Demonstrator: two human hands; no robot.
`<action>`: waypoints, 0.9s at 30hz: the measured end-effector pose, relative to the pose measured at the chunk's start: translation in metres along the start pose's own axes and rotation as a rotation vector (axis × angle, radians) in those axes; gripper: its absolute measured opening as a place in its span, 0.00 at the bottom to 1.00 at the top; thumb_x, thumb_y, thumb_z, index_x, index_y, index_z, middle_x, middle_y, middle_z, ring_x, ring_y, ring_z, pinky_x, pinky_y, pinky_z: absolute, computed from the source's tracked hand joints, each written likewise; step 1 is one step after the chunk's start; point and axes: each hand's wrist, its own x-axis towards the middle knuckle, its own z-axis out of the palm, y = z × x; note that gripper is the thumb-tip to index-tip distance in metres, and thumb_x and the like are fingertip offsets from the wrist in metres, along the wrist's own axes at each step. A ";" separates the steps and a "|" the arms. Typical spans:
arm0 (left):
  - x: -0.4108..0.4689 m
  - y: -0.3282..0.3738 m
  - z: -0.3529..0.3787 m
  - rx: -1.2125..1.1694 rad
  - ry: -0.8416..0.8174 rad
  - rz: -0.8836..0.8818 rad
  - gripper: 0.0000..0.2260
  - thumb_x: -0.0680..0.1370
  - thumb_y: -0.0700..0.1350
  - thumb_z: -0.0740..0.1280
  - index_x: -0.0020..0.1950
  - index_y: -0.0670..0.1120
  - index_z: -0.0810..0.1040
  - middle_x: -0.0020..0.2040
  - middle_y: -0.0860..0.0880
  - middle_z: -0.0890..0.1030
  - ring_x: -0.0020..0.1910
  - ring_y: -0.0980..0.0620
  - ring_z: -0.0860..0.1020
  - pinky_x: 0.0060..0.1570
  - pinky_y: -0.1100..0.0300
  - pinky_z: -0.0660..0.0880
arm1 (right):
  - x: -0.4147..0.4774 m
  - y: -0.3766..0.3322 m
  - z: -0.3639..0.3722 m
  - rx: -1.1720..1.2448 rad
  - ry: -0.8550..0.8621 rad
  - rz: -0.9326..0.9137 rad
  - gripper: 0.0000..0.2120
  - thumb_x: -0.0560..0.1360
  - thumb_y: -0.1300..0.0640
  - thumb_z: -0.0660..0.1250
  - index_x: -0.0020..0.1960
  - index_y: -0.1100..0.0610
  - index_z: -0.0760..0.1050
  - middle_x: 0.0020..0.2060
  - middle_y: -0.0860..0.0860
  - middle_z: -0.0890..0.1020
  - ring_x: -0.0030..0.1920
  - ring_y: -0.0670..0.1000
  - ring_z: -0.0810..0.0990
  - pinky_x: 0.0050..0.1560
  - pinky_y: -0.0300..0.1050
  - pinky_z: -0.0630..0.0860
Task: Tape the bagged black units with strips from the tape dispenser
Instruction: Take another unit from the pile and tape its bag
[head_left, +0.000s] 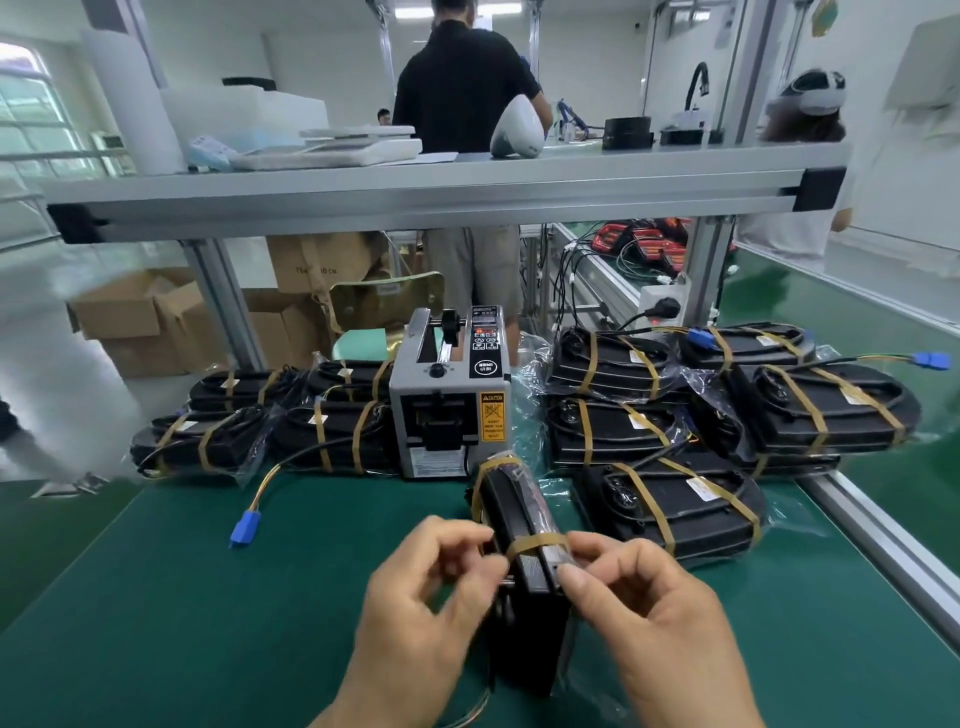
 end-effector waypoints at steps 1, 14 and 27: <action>0.016 -0.002 -0.001 -0.060 0.120 -0.126 0.09 0.74 0.59 0.69 0.46 0.55 0.82 0.37 0.54 0.80 0.35 0.58 0.78 0.40 0.68 0.75 | 0.000 0.000 -0.001 -0.016 0.005 -0.009 0.11 0.67 0.64 0.78 0.33 0.52 0.80 0.45 0.42 0.87 0.46 0.44 0.85 0.57 0.53 0.78; 0.154 -0.053 0.012 -0.579 0.400 -1.072 0.07 0.79 0.41 0.69 0.41 0.44 0.76 0.30 0.51 0.78 0.25 0.58 0.76 0.32 0.60 0.72 | 0.000 -0.001 0.000 -0.046 0.021 -0.047 0.12 0.67 0.62 0.78 0.32 0.51 0.78 0.39 0.47 0.84 0.42 0.46 0.82 0.50 0.42 0.75; 0.106 0.002 -0.005 -0.577 0.004 -0.726 0.09 0.76 0.41 0.69 0.35 0.46 0.76 0.30 0.50 0.73 0.26 0.57 0.71 0.35 0.62 0.75 | -0.005 -0.002 0.002 -0.067 -0.036 -0.071 0.09 0.71 0.55 0.74 0.35 0.49 0.77 0.39 0.48 0.81 0.43 0.47 0.79 0.50 0.45 0.73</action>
